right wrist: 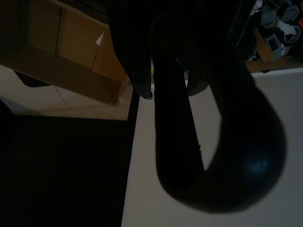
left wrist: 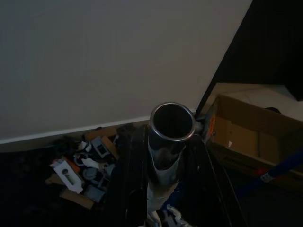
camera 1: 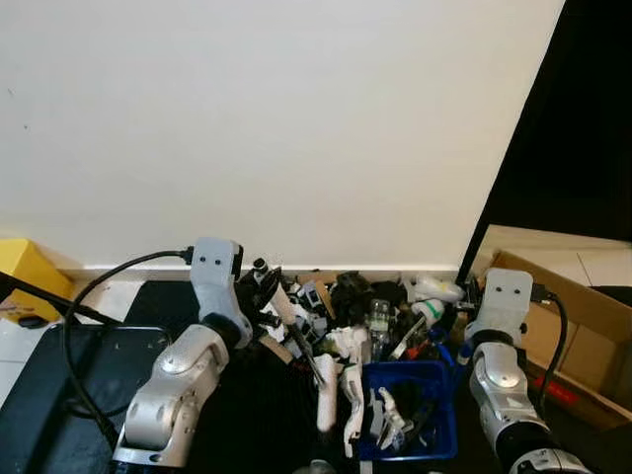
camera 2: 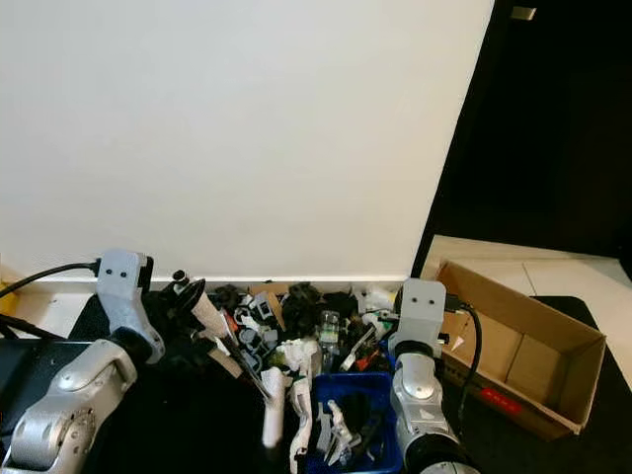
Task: Sweep floor
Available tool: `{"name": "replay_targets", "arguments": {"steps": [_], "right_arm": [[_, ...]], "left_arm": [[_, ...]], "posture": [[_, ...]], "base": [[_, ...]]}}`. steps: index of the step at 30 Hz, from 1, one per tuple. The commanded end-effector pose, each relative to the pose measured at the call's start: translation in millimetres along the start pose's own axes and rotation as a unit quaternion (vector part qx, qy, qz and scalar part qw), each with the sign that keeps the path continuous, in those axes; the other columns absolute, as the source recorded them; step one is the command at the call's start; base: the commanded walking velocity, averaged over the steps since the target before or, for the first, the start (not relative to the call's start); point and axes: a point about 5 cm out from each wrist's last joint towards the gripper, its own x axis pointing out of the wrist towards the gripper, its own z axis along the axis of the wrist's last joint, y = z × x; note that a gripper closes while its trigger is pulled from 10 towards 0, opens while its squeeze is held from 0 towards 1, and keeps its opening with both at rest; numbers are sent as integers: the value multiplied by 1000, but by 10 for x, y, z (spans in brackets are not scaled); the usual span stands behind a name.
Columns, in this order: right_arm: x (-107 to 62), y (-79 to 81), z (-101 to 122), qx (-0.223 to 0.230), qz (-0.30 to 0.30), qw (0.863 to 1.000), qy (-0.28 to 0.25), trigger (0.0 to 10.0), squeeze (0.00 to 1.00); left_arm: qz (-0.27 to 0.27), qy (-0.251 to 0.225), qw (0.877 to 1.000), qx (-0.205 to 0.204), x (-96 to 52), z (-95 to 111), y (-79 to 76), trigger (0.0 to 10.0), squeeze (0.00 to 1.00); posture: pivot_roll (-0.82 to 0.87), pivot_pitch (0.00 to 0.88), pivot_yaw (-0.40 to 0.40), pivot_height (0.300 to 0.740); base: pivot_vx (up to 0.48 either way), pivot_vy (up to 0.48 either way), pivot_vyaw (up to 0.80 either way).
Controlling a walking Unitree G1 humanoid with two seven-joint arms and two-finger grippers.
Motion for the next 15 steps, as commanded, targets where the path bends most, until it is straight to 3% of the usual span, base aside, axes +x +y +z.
{"name": "replay_targets", "arguments": {"steps": [1,8,15], "right_arm": [[-32,100,-26,18,13,1000,5,10000,0],[-45,113,-36,19,14,1000,6,10000,0],[-35,112,-25,19,15,1000,4,10000,0]], "left_arm": [[-7,-14,999,-30,46,-14,-13,10000,0],[0,-5,999,-52,112,-134,7,10000,0],[-8,0,993,-117,118,-243,-11,10000,0]], "posture": [[120,171,111,740],[122,177,114,740],[118,173,111,740]], "base": [[0,0,0],[0,0,0],[0,0,0]]}}
